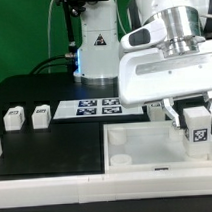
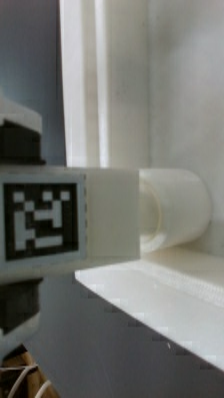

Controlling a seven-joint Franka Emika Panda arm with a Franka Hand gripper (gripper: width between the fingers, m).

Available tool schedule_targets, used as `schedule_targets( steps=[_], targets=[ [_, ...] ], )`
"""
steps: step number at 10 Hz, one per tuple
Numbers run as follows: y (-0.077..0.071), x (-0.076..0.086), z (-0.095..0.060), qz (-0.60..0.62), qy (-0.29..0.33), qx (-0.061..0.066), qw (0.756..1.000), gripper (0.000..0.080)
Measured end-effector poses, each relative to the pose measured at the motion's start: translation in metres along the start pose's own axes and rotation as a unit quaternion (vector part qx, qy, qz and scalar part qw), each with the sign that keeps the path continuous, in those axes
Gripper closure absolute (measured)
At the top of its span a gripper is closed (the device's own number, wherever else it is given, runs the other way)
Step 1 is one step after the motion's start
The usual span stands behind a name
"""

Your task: Assemble one leg

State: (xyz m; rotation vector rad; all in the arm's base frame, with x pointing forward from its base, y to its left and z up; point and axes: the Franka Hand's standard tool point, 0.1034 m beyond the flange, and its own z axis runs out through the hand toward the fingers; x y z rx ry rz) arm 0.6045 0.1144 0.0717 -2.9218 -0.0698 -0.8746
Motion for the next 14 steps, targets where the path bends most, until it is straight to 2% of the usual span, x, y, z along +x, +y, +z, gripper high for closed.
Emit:
schedule_targets(
  steps=[1,2,3,4,11,13,14],
  targets=[
    [0.000,-0.002,0.001,0.000,-0.006,0.001,1.000,0.0409],
    [0.000,-0.002,0.001,0.000,-0.006,0.001,1.000,0.0272],
    [0.000,-0.003,0.001,0.000,-0.006,0.001,1.000,0.0272],
    [0.000,-0.003,0.001,0.000,-0.007,0.001,1.000,0.0176],
    [0.000,-0.004,0.001,0.000,-0.014,0.002,1.000,0.0150],
    [-0.002,0.009,-0.014,0.002,-0.044,0.008,0.999,0.0150],
    [-0.001,0.010,-0.014,0.004,-0.065,0.011,0.998,0.0150]
  ],
)
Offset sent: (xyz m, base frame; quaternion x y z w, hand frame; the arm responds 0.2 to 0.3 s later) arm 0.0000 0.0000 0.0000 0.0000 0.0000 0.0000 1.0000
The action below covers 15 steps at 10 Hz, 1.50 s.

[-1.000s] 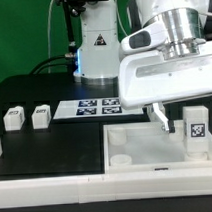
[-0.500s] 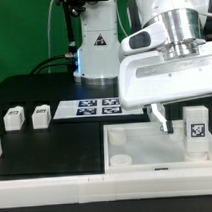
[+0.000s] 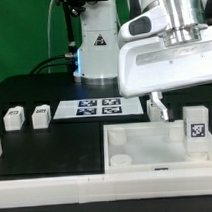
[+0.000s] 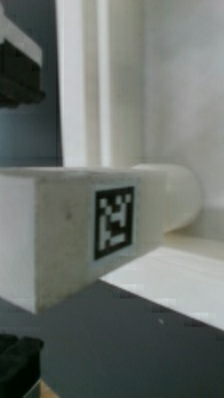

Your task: Assemble one leg

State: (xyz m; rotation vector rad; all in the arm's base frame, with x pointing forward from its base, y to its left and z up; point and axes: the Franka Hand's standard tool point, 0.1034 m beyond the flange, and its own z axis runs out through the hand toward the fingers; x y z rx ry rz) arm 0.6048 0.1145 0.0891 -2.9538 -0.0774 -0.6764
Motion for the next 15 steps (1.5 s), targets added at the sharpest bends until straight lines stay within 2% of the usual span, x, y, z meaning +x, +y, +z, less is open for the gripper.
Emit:
schedule_targets(
  steps=[1,2,4,5,7,8,9,12,14,15],
  targets=[
    [0.001,0.003,-0.002,0.001,0.000,0.000,1.000,0.0150],
    [-0.002,-0.004,-0.003,0.003,-0.052,0.007,0.999,0.0150],
    [-0.004,0.005,-0.007,0.009,-0.130,0.021,0.991,0.0150],
    [-0.006,-0.002,-0.005,0.012,-0.187,0.028,0.982,0.0150],
    [-0.003,-0.004,0.002,0.017,-0.273,0.040,0.961,0.0150],
    [0.001,0.004,0.009,0.016,-0.251,0.037,0.967,0.0150],
    [0.001,-0.002,0.012,0.017,-0.252,0.035,0.967,0.0150],
    [0.000,-0.005,0.014,0.016,-0.248,0.034,0.968,0.0150],
    [0.000,-0.005,0.014,0.019,-0.248,0.033,0.968,0.0423],
    [0.002,-0.005,0.014,0.041,-0.249,0.027,0.967,0.0504]
  ],
)
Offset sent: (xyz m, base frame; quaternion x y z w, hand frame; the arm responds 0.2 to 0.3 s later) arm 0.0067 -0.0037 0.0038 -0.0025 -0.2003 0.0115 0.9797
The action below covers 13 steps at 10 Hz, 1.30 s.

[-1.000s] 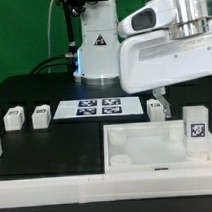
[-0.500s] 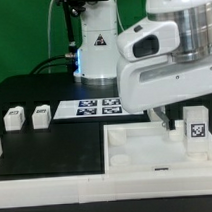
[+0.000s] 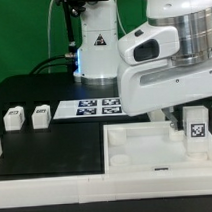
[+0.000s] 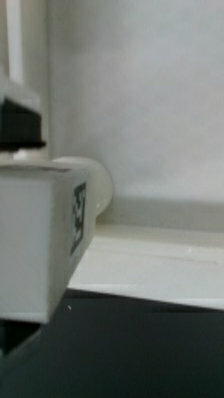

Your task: Assemble one leg

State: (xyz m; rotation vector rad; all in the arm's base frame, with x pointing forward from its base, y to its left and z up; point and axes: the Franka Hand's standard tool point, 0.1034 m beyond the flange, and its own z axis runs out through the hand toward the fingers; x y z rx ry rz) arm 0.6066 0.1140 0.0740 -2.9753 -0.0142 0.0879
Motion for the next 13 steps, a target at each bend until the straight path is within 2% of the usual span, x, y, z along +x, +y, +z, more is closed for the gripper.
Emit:
schedule_targets(
  steps=[2,4,5,7,9,11,13],
  targets=[
    [0.000,0.000,0.000,0.014,0.000,0.001,1.000,0.0504],
    [-0.001,0.004,0.001,0.166,-0.002,0.003,0.986,0.0504],
    [-0.001,0.008,0.001,0.255,0.000,0.008,0.967,0.0504],
    [-0.002,0.010,0.002,0.431,0.004,0.019,0.902,0.0503],
    [-0.002,0.014,0.002,0.543,0.012,0.040,0.839,0.0503],
    [-0.004,0.015,0.002,0.608,0.016,0.049,0.792,0.0503],
    [-0.004,0.015,0.002,0.605,0.017,0.049,0.795,0.0503]
  ],
)
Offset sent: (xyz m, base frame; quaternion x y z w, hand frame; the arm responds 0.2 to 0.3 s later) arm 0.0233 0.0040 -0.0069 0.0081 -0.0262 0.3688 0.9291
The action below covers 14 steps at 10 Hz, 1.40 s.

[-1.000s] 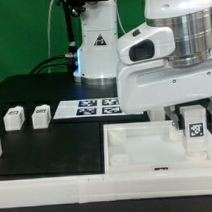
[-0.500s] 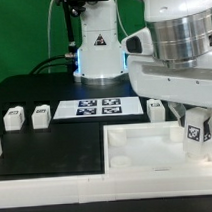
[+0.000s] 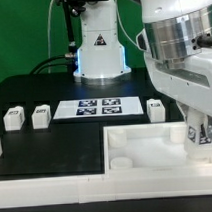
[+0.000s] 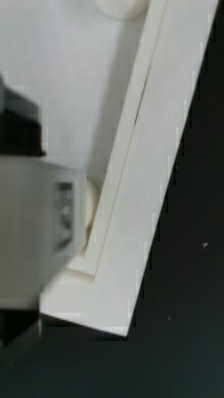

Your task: Assemble one leg

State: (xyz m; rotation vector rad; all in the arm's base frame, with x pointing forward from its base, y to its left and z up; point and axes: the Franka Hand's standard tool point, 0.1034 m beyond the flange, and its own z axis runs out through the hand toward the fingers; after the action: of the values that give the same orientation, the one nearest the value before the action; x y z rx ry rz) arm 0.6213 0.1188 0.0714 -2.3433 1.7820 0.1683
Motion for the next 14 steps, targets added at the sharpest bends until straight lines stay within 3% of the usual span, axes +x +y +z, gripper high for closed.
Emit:
schedule_targets(
  steps=[1,2,4,5,7,9,10,11,12,13,14],
  targets=[
    [0.000,0.000,0.000,-0.026,0.000,0.000,1.000,0.0320],
    [0.000,-0.002,0.001,-0.076,0.001,-0.001,0.997,0.0208],
    [-0.001,-0.005,-0.002,-0.233,0.017,-0.014,0.972,0.0162],
    [0.000,-0.004,-0.001,-0.273,0.016,-0.014,0.962,0.0153],
    [0.000,-0.002,0.000,-0.366,0.015,-0.017,0.930,0.0153],
    [-0.004,0.000,-0.005,-0.520,0.030,-0.033,0.853,0.0151],
    [-0.009,-0.001,-0.007,-0.553,0.036,-0.031,0.832,0.0151],
    [-0.011,0.000,-0.007,-0.565,0.043,-0.025,0.824,0.0151],
    [-0.010,0.000,-0.007,-0.562,0.042,-0.025,0.826,0.0274],
    [-0.010,0.000,-0.007,-0.543,0.042,-0.023,0.838,0.0274],
    [-0.011,-0.001,-0.006,-0.493,0.041,-0.019,0.869,0.0411]
  ],
)
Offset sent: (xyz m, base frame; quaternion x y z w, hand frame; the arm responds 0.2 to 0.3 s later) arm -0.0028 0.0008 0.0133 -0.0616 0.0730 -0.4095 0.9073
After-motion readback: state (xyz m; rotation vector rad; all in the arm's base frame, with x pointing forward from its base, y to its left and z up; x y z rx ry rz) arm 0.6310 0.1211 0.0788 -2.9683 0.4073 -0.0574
